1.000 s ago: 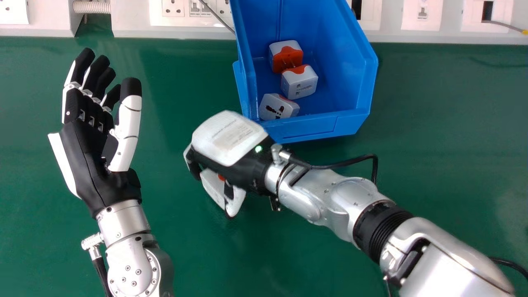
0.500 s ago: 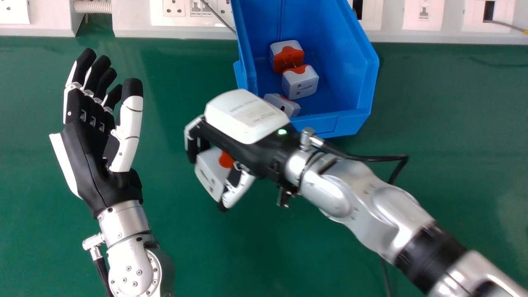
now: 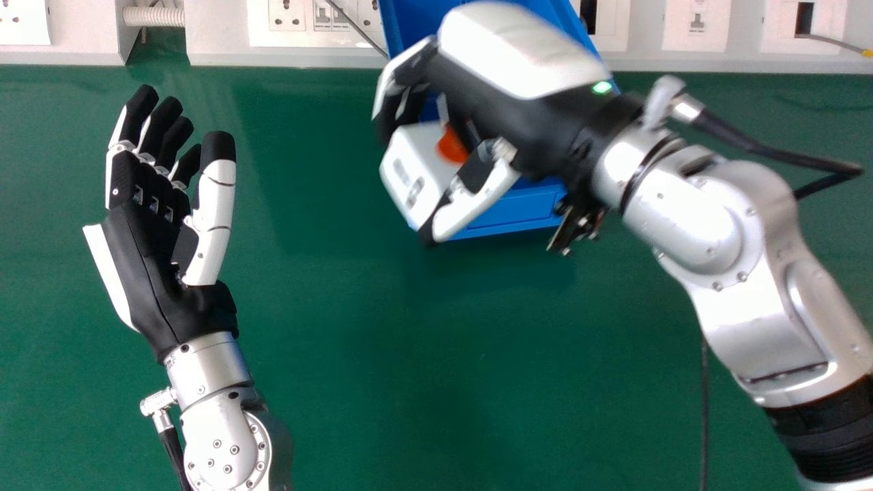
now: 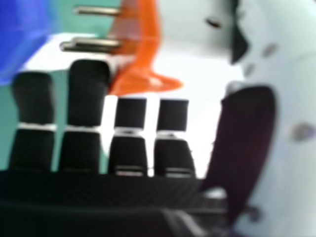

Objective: Pick all objects and put in blue box

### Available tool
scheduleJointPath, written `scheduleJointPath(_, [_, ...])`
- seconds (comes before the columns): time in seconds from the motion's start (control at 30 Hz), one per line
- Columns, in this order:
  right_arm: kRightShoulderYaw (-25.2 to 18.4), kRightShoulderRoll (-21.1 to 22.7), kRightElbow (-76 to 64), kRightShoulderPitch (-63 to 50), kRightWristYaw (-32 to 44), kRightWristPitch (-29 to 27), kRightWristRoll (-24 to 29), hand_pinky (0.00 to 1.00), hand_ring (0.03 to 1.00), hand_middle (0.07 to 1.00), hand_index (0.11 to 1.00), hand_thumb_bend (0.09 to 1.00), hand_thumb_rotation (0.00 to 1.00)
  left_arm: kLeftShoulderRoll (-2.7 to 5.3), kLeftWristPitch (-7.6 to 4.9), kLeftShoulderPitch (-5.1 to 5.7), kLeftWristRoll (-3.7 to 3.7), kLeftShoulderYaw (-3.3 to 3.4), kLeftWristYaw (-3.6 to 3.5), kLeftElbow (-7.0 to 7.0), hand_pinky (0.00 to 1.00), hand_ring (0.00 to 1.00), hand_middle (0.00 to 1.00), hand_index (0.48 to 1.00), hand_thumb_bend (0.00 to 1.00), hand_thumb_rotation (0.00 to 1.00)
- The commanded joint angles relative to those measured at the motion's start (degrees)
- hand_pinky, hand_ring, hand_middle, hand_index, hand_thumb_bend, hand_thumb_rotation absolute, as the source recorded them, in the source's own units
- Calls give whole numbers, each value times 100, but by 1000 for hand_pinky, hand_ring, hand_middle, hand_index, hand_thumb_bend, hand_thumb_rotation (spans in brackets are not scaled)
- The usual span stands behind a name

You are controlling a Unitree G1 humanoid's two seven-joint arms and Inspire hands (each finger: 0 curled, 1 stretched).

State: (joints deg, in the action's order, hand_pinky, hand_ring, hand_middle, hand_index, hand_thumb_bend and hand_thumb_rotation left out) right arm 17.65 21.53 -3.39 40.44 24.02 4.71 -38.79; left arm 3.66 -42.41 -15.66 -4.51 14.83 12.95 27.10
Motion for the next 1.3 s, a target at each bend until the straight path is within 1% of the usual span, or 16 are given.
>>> scheduleJointPath(0.0, [-116,84,351,403,-399,5,-208,281,379,505,520,501,0,-11,-63,-68,86,-42,24,-114,766,804,813,811,696,406])
scheduleJointPath(0.03, [-114,96,519,470,-510,-5,-265,281,379,505,520,501,0,-12,-70,-72,84,-41,22,-107,766,804,813,811,696,406])
scheduleJointPath(0.07, [-107,94,731,551,-637,-19,-314,312,387,506,512,501,0,-14,-79,-80,82,-40,22,-96,764,801,812,810,699,407])
scheduleJointPath(0.13, [-53,98,1244,745,-932,-76,-426,312,387,506,512,501,0,-19,-94,-99,97,-34,35,-80,764,801,812,810,699,407])
scheduleJointPath(0.17, [-21,107,1562,866,-1088,-164,-444,330,398,506,507,501,0,-23,-98,-108,107,-31,45,-74,763,799,811,810,702,407])
scheduleJointPath(0.33, [196,55,3091,1520,-1726,-503,-578,330,409,508,508,500,0,-41,-144,-159,123,-21,56,4,762,798,811,809,703,407])
scheduleJointPath(0.4, [318,-18,3755,1795,-2001,-591,-636,330,409,508,508,500,0,-43,-143,-178,138,-22,75,28,762,798,811,809,703,407])
scheduleJointPath(0.53, [537,-290,5353,2355,-2759,-882,-694,341,414,509,506,500,0,-64,-182,-193,150,-29,79,61,761,799,810,809,704,406])
scheduleJointPath(0.73, [977,-512,6694,2825,-3790,-1291,-890,347,420,505,509,500,0,-108,-229,-215,164,-25,71,111,763,801,809,809,703,405])
scheduleJointPath(0.83, [1304,-637,7148,2924,-4420,-1416,-1139,350,425,506,502,500,0,-109,-246,-239,155,-32,64,131,765,802,808,809,702,402])
scheduleJointPath(0.93, [1714,-750,7349,2929,-4954,-1471,-1463,353,430,508,495,500,0,-110,-273,-245,123,-37,33,148,767,804,808,809,700,400])
scheduleJointPath(1.0, [1892,-789,7404,2934,-5212,-1592,-1585,359,435,502,496,501,0,-112,-288,-244,112,-37,22,158,769,807,808,810,698,397])
scheduleJointPath(1.1, [2067,-833,7492,2984,-5405,-1729,-1673,359,435,502,496,501,0,-110,-303,-263,97,-35,5,179,769,807,808,810,698,397])
scheduleJointPath(1.2, [2151,-878,7558,3035,-5447,-1734,-1674,352,441,513,493,499,0,-111,-312,-252,78,-33,-26,174,772,809,809,810,697,395])
scheduleJointPath(1.27, [2169,-899,7592,3058,-5381,-1756,-1647,352,441,513,493,499,0,-110,-317,-251,85,-29,-26,178,772,809,809,810,697,395])
